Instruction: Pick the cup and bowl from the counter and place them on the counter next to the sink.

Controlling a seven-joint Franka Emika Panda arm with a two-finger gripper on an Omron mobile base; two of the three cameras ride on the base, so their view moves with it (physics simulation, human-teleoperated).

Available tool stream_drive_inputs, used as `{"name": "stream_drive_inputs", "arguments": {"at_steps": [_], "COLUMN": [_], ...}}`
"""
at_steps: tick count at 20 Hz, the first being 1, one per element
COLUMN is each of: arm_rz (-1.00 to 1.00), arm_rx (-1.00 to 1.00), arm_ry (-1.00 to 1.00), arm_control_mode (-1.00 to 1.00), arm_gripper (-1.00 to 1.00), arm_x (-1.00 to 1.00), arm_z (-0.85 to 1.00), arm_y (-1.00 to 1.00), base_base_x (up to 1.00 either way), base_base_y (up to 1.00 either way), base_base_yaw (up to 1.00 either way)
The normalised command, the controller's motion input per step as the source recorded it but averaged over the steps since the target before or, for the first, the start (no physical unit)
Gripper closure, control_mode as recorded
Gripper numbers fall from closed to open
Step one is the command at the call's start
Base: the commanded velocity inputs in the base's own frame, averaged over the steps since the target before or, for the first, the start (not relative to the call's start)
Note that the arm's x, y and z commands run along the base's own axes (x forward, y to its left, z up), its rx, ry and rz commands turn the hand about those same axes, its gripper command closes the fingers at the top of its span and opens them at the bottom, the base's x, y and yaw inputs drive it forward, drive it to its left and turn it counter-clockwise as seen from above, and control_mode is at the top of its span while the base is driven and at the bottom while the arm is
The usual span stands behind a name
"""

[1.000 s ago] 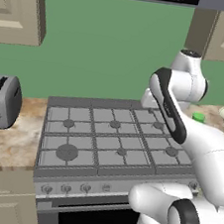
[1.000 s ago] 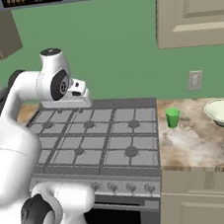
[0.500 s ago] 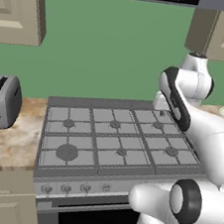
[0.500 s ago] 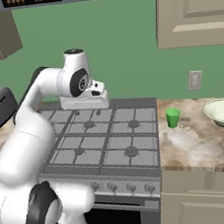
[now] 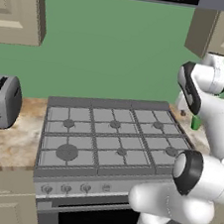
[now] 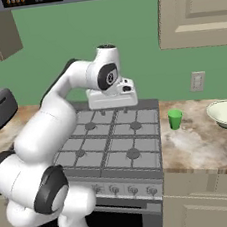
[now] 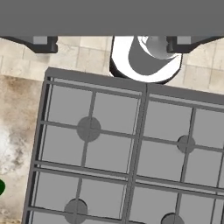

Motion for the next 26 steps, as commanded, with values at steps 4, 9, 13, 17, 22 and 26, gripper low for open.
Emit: {"name": "stream_drive_inputs", "arguments": {"at_steps": [4, 9, 13, 17, 22, 26], "arm_rz": [0.05, 0.06, 0.06, 0.06, 0.04, 0.00], "arm_rx": [0.00, 0.00, 0.00, 0.00, 0.00, 0.00], "arm_ry": [0.08, 0.06, 0.01, 0.00, 0.00, 0.01], "arm_control_mode": [-1.00, -1.00, -1.00, -1.00, -1.00, -1.00], "arm_gripper": [-1.00, -1.00, -1.00, -1.00, -1.00, -1.00], "arm_x": [0.31, 0.32, 0.27, 0.28, 0.38, 0.58], "arm_z": [-0.05, -0.20, -0.25, -0.22, -0.12, -0.07], "arm_y": [-0.68, -0.64, -0.50, -0.49, -0.45, -0.31], "base_base_x": [0.00, 0.00, 0.00, 0.00, 0.00, 0.00], "base_base_y": [0.00, 0.00, 0.00, 0.00, 0.00, 0.00], "base_base_yaw": [0.00, 0.00, 0.00, 0.00, 0.00, 0.00]}}
